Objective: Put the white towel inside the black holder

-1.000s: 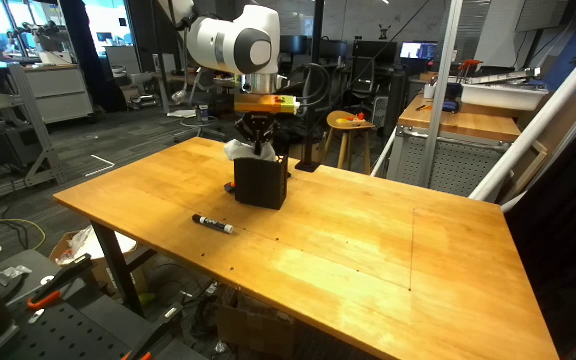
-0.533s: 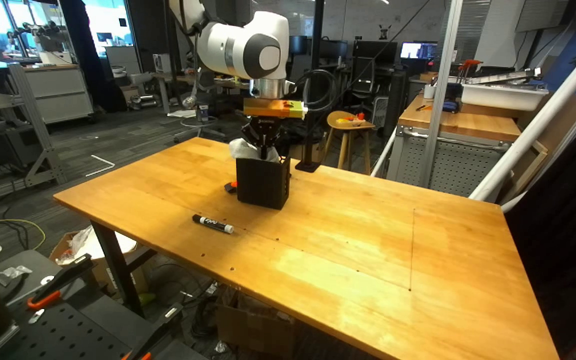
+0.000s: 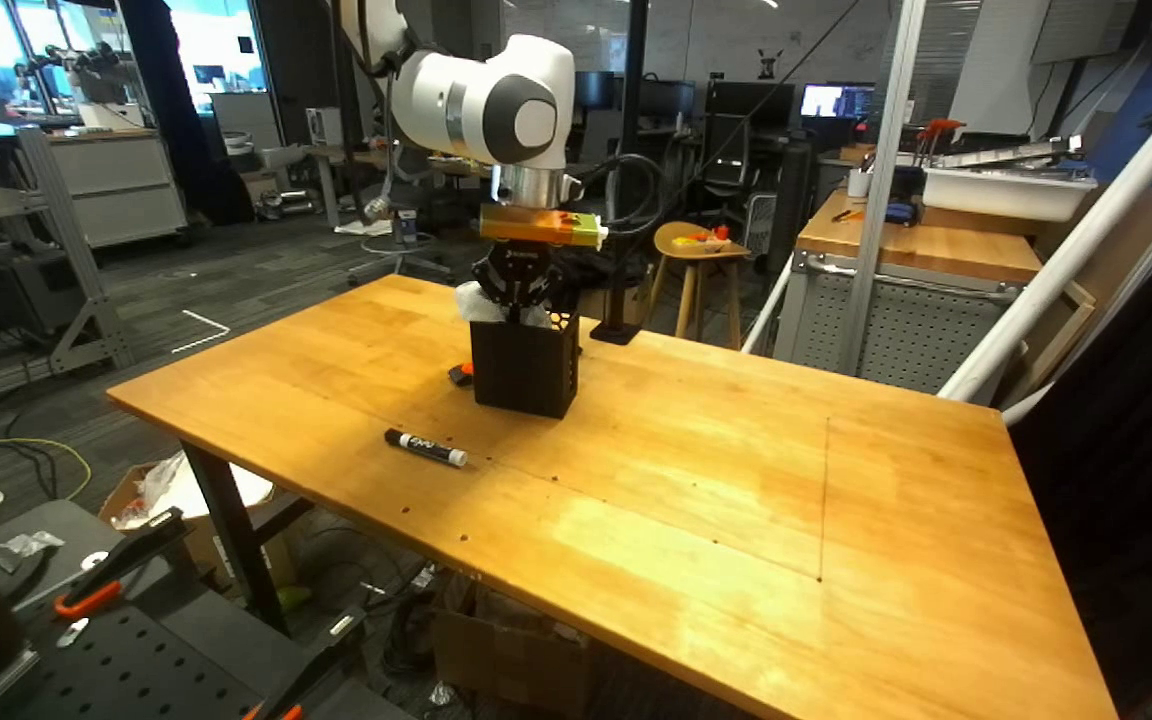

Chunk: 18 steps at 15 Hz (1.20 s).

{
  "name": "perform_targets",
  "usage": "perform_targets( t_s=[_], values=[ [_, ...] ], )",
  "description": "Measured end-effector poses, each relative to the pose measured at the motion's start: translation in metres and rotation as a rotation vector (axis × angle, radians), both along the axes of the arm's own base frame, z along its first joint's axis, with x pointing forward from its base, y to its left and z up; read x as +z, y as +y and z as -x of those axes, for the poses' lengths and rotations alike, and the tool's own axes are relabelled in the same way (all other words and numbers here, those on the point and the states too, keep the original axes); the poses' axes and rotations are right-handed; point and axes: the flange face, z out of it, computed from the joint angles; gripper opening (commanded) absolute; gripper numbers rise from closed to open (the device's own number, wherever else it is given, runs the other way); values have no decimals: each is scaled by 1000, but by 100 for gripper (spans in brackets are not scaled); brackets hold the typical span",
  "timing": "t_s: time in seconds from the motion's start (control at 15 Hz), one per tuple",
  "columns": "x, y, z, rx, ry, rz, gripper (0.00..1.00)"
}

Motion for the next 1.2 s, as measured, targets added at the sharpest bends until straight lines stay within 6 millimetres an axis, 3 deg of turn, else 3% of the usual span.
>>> perform_targets(
  t_s=[0.27, 0.67, 1.2],
  values=[
    [-20, 14, 20, 39, 69, -7, 0],
    [-41, 12, 41, 39, 131, -6, 0],
    [-41, -6, 69, 17, 167, 17, 0]
  ],
)
